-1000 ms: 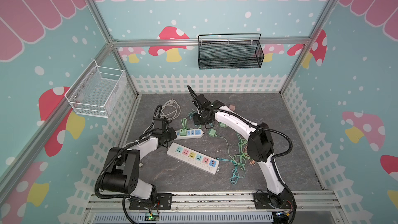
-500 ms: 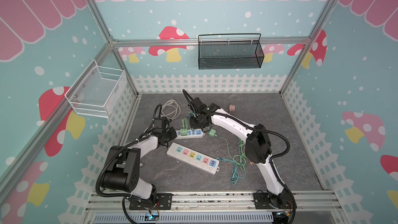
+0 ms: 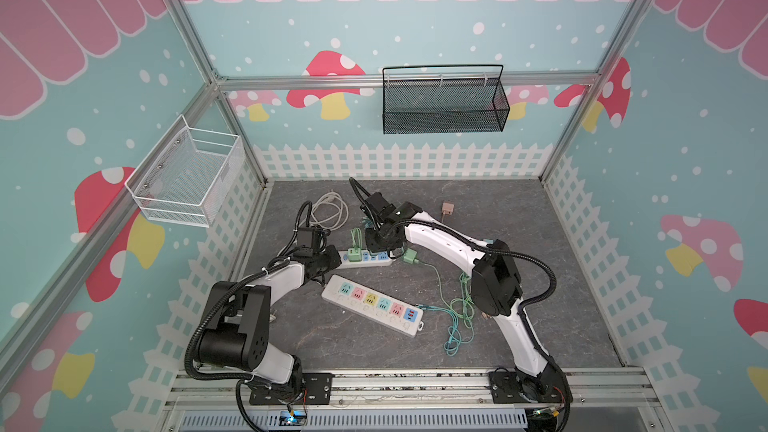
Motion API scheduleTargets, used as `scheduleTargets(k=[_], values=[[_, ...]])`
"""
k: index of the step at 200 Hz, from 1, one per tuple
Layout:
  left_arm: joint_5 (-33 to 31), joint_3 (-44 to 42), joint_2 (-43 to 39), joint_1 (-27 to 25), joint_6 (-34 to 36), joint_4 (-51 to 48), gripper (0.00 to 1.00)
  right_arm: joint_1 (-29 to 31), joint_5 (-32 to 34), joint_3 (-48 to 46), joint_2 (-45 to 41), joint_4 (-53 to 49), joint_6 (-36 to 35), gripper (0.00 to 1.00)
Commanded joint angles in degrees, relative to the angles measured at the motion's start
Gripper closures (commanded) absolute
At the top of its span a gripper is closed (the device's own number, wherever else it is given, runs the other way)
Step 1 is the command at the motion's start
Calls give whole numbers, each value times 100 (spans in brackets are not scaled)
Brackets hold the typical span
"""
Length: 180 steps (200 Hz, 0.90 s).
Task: Insert the plug
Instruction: 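Press the teal charger into the socket beside the green charger with right gripper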
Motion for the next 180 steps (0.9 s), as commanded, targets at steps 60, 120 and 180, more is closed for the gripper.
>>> scheduleTargets(k=[60, 120, 180], values=[[184, -56, 4, 27, -28, 119, 76, 53, 269, -173, 313, -177, 298, 100], [269, -174, -82, 20, -67, 175, 76, 53, 411, -230, 362, -195, 334, 100], [568, -479, -155, 21, -198, 550, 78, 53, 504, -127, 505, -230, 277, 100]])
